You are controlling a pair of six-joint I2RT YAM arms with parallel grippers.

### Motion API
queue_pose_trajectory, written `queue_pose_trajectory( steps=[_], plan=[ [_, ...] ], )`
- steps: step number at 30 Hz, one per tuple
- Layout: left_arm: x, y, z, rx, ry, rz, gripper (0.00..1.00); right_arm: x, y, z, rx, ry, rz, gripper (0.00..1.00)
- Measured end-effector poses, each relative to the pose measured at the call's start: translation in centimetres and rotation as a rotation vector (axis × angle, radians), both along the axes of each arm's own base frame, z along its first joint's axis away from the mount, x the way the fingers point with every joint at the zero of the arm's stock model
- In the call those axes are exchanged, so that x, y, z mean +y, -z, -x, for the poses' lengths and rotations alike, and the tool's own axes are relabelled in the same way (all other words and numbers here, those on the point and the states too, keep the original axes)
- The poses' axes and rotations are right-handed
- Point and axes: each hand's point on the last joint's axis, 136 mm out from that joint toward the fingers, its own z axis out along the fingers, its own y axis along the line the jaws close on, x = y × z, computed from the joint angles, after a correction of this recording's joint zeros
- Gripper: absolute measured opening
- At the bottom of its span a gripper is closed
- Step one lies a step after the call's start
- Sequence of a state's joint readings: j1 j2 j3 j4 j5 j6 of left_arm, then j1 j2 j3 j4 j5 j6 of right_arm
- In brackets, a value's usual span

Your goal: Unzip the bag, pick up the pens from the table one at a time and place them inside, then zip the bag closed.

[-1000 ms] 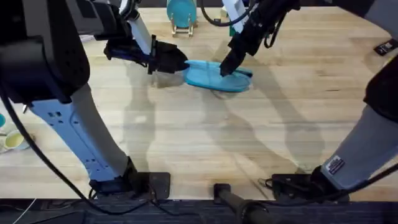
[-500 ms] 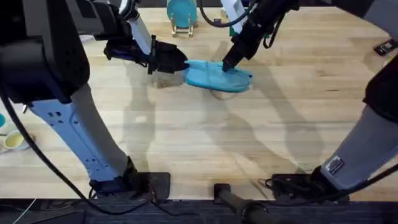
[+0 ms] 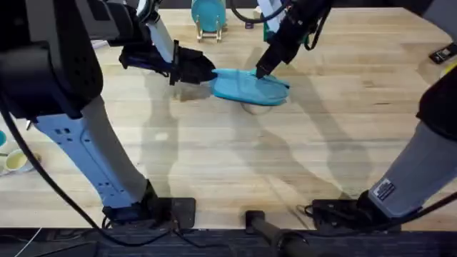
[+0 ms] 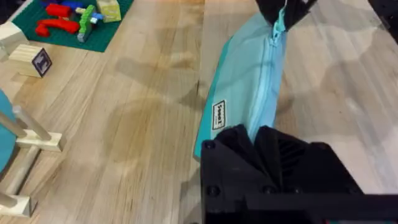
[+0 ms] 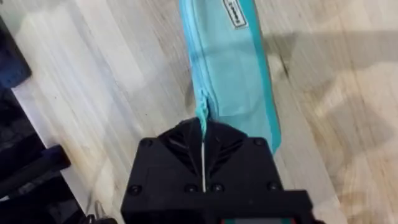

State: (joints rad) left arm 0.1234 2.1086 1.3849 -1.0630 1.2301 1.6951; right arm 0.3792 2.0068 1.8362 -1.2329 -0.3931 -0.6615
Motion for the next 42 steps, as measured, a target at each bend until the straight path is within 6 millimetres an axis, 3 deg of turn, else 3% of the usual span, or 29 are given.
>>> queue_pose_trajectory(
  steps=[16,34,42],
  plan=[
    [0.0,0.0,0.0,0.0,0.0,0.0,0.041,0.0,-0.6,0.4,0.02,0.02,0.01,0.032],
    [0.0,0.0,0.1,0.006,0.0,0.001,0.041,-3.0,0.0,2.2,0.141,0.186,0.193,0.031],
    [0.0,0.0,0.1,0.006,0.0,0.001,0.041,-5.3,0.0,1.8,0.202,0.329,0.215,0.036]
  ],
)
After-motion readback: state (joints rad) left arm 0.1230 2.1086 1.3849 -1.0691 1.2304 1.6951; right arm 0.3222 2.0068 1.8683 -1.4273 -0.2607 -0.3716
